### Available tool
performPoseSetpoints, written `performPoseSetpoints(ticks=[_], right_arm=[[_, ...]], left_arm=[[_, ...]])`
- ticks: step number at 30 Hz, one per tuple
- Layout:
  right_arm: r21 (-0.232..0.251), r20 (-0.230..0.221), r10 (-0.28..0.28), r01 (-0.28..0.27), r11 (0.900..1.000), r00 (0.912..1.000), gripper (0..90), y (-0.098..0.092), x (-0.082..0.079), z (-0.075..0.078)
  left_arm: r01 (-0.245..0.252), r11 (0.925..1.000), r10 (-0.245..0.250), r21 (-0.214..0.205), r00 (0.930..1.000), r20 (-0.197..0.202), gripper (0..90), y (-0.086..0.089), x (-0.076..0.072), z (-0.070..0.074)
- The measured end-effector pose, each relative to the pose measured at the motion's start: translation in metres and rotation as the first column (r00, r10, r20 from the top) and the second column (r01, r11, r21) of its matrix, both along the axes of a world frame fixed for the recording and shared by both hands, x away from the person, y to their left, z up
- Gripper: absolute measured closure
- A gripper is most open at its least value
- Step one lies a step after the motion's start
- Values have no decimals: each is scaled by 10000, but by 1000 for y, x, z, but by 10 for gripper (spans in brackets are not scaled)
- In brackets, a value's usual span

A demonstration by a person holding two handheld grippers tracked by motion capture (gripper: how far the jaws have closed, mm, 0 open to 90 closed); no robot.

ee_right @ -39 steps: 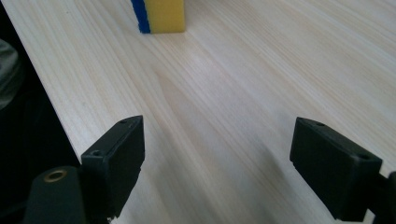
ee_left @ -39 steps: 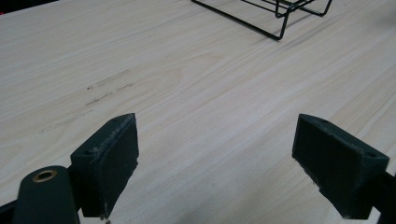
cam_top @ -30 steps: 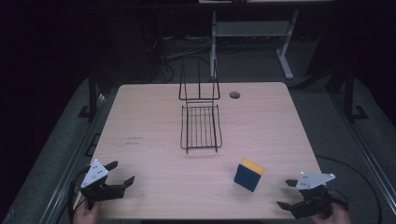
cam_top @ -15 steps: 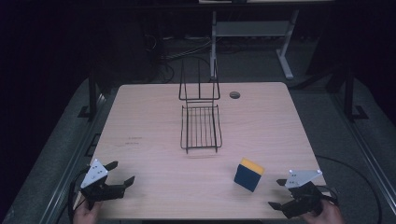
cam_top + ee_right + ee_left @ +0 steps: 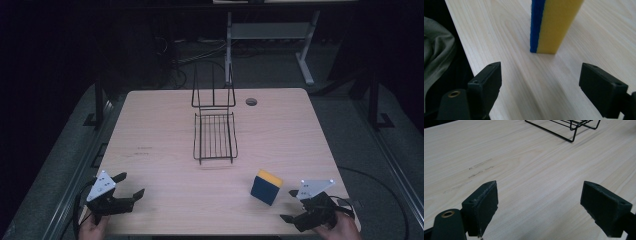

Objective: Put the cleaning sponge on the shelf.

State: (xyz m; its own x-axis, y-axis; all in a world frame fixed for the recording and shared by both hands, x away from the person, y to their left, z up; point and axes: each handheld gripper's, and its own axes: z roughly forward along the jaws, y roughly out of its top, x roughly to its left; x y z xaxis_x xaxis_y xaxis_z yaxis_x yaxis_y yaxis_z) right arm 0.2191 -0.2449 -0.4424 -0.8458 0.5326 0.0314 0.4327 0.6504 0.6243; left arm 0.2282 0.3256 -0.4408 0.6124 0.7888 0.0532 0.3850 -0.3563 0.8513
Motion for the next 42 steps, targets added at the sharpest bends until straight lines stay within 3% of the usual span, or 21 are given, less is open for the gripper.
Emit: performPoseSetpoints(ticks=[21,30,42], right_arm=[[216,83,-421,419,9989,9991,226,28,15,12],[221,107,-356,354,9991,9993,328,36,21,14],[288,264,-324,317,9991,9991,384,42,26,19]], left_arm=[[73,10000,-73,24,10000,-7,141,-1,0,0],[101,9999,-101,33,9999,20,141,-1,0,1],[91,10000,-91,18,10000,36,141,-1,-1,2]])
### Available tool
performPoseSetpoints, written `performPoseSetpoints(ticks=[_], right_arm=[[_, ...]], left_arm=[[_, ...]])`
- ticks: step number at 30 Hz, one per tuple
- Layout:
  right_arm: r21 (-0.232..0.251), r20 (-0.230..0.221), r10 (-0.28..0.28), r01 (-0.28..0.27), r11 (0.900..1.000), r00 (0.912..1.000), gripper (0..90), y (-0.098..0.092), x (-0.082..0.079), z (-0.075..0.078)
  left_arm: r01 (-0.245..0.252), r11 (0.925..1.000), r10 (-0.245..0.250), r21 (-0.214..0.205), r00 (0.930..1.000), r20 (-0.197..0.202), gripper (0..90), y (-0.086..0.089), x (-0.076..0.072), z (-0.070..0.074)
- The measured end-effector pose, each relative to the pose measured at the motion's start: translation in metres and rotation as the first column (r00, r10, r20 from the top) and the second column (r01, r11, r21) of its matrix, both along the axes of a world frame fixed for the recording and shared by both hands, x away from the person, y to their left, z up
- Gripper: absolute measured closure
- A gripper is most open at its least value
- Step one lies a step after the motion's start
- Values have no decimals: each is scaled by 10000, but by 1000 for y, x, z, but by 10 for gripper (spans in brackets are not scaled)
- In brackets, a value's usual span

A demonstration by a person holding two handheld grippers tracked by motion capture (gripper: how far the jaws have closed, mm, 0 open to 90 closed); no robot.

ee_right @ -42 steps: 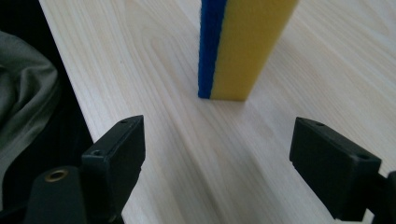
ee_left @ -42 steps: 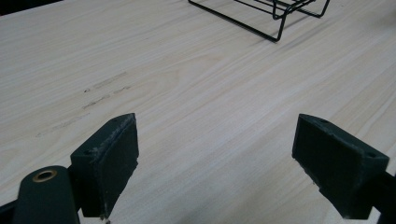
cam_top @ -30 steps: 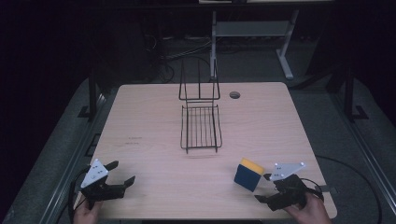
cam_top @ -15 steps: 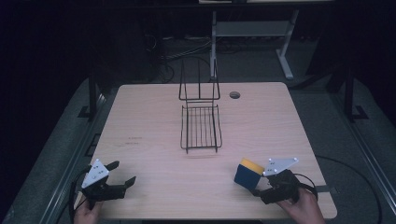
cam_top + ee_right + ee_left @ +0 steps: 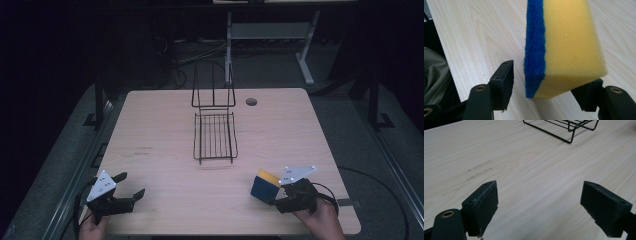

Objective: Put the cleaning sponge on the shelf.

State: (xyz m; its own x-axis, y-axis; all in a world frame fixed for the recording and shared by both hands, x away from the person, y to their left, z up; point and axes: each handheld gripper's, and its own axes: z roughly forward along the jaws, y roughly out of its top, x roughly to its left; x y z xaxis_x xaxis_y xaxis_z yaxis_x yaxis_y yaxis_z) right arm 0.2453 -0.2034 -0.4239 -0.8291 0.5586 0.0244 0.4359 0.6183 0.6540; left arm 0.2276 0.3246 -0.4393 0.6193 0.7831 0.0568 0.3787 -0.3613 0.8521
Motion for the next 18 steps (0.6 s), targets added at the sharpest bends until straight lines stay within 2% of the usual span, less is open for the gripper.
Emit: performPoseSetpoints(ticks=[5,18], right_arm=[[-49,50,70,-70,10000,10000,407,2,1,3],[71,-162,93,-92,9999,9998,514,3,4,4]], left_arm=[[20,10000,-20,32,10000,4,141,0,0,0],[21,10000,-21,41,10000,10,141,0,0,0]])
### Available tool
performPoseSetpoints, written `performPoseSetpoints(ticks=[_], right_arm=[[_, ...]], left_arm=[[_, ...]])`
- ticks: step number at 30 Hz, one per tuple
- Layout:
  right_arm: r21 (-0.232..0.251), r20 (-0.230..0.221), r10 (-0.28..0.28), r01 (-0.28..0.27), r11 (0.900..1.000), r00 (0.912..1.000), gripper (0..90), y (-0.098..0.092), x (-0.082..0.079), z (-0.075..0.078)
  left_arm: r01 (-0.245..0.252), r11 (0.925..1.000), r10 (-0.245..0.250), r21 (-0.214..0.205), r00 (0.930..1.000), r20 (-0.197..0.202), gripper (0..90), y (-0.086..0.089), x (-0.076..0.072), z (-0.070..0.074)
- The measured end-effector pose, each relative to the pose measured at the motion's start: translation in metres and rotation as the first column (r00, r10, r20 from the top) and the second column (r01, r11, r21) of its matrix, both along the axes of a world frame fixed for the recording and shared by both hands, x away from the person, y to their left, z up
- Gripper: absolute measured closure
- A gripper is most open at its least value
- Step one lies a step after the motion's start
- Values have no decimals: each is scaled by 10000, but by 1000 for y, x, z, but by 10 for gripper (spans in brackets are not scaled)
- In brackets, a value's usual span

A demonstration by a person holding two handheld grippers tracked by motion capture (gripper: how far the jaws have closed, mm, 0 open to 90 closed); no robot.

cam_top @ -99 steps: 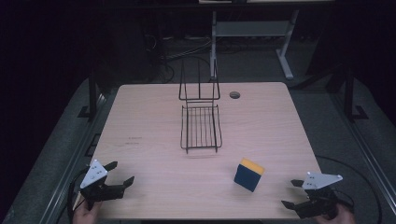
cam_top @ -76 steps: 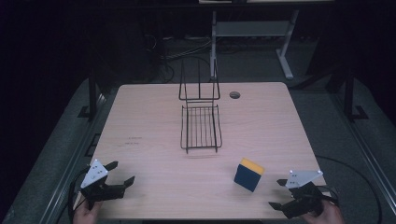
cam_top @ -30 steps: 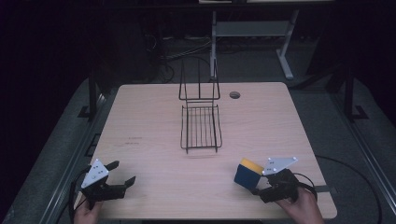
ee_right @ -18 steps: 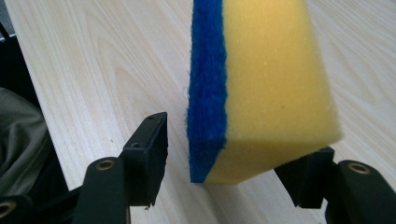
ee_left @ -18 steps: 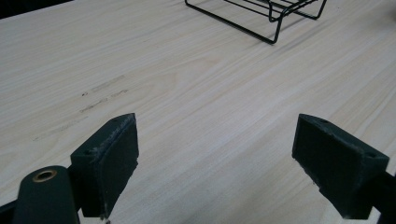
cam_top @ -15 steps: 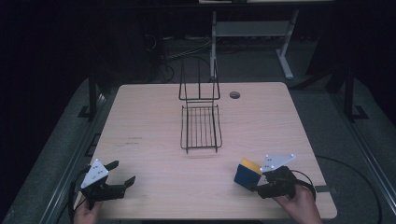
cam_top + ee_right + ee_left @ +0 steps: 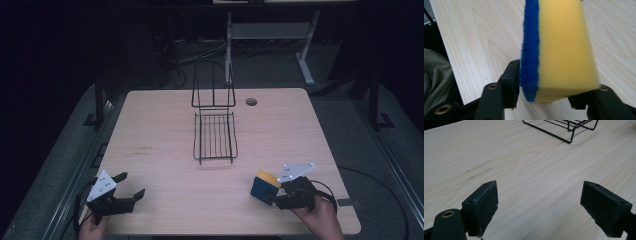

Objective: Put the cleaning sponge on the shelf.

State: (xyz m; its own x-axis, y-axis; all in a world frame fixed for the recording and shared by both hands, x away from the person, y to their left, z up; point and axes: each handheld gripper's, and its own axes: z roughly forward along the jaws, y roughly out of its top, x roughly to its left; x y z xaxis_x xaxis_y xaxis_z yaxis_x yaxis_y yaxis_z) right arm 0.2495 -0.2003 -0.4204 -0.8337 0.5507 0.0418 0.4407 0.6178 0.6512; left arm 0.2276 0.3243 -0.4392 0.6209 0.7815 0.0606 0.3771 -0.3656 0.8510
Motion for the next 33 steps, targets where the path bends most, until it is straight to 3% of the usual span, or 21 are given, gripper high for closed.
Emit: performPoseSetpoints(ticks=[9,33], right_arm=[[-43,-3,59,-59,10000,10000,556,0,1,0],[71,-249,71,-69,10000,9997,565,3,6,1]], left_arm=[[-24,10000,24,-80,10000,22,141,0,0,0],[-42,9999,42,-91,10000,26,141,0,0,0]])
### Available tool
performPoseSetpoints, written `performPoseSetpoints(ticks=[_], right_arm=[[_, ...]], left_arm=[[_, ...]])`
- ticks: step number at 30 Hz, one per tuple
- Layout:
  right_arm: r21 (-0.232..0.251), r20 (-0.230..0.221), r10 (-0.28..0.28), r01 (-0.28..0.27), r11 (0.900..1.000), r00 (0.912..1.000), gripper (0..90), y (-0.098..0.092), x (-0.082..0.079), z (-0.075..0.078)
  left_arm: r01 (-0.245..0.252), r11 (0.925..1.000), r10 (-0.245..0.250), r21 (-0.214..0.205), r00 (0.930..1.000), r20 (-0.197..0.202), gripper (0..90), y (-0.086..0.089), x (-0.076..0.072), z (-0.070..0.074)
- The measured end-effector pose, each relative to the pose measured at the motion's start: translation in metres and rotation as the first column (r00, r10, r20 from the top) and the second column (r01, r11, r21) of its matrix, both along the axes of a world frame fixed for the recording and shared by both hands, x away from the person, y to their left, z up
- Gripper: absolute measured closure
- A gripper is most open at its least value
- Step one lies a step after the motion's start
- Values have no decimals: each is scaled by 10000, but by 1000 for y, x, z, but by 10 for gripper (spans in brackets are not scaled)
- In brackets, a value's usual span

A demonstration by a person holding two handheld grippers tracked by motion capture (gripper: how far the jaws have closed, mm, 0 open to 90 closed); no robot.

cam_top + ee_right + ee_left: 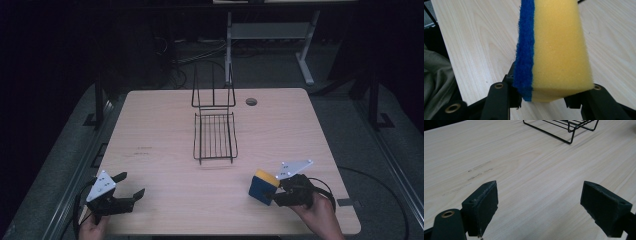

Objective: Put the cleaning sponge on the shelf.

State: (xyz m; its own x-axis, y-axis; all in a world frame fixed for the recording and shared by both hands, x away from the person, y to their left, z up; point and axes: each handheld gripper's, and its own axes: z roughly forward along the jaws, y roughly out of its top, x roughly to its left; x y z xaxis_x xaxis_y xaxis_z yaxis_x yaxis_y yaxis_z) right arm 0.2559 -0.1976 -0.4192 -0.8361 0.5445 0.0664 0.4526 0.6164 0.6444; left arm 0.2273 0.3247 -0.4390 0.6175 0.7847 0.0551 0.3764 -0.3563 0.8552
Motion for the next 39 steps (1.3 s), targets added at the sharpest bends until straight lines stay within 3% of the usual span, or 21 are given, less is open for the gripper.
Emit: performPoseSetpoints(ticks=[32,39], right_arm=[[-113,-35,1050,-1050,9944,9945,566,27,42,28],[-304,161,1259,-1253,9916,9919,566,35,50,35]], left_arm=[[-16,10000,16,9,10000,0,141,1,-1,1],[-6,10000,6,23,10000,-5,141,1,-1,1]])
